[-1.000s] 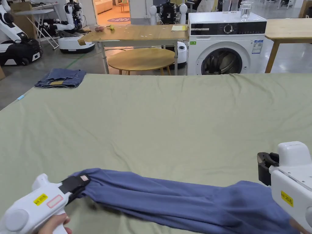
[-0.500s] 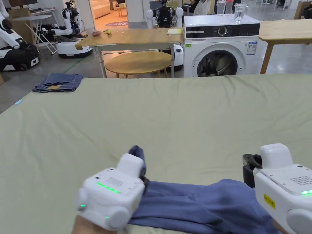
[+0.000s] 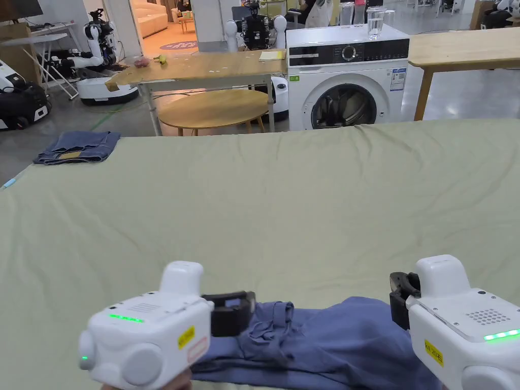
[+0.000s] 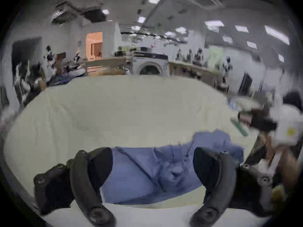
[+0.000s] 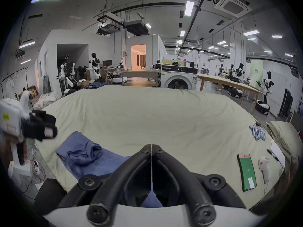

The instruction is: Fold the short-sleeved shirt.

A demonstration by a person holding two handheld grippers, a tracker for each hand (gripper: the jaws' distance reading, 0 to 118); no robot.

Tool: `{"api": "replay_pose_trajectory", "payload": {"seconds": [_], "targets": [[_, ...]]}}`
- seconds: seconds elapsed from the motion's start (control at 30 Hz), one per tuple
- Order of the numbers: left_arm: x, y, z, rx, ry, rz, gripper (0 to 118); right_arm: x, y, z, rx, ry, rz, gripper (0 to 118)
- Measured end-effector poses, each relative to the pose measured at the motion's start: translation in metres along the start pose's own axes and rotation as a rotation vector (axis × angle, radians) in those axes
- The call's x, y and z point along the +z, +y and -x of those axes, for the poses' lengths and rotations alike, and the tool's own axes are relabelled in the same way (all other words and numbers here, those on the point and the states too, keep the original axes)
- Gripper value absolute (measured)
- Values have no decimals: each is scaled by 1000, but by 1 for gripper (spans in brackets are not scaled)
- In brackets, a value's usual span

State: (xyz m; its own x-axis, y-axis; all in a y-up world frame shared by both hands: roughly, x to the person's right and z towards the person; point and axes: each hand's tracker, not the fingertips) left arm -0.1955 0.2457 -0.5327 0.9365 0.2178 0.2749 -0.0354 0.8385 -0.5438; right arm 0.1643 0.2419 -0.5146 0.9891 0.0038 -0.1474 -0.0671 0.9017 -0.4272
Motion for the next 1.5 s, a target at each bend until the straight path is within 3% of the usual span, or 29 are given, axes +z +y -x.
{"api": "replay_pose_trajectory", "payload": {"seconds": [0.07,0.1,0.17,0.2,0.3,0.4,0.6,0.67,0.9,0.93,1.03,1.13,1.23,1.3,1.4,1.47,1.5], "targets": [[-7,-2,20,75,57,27,101,-1,0,1,-12,7,-1,0],[-16,0,25,102,116,75,94,-1,-1,1,-20,11,0,0],[-35,-11,39,170,87,183,30,-2,-2,2,-33,18,3,0],[-43,-17,41,218,36,190,9,-2,-3,3,-37,20,4,0],[-75,-31,17,212,16,280,6,-1,-6,2,-51,23,12,0],[-98,-41,-15,237,-98,326,3,0,-9,-1,-67,19,18,0],[-100,-43,-58,126,-165,343,3,1,-9,-12,-74,-1,22,0],[-90,-37,-53,104,-103,297,2,1,-8,-12,-75,-2,22,0],[-32,-17,13,278,-83,110,3,1,-10,-6,-75,16,17,0],[-25,-17,25,308,-74,82,21,0,-12,-5,-74,17,18,0],[-17,-27,68,445,-80,70,113,-2,-15,-2,-73,27,25,0],[-14,-48,103,542,-49,63,114,-6,-16,1,-74,30,34,0],[-26,-71,128,692,-120,121,114,-11,-15,3,-70,34,45,0],[-42,-92,139,815,-226,174,114,-13,-15,3,-63,34,50,0],[-57,-101,139,963,-483,82,114,-13,-13,3,-55,33,51,0],[-74,-105,134,1044,-563,101,105,-13,-11,2,-52,28,52,0],[-82,-104,129,1040,-538,130,91,-13,-10,1,-54,25,52,0]]}}
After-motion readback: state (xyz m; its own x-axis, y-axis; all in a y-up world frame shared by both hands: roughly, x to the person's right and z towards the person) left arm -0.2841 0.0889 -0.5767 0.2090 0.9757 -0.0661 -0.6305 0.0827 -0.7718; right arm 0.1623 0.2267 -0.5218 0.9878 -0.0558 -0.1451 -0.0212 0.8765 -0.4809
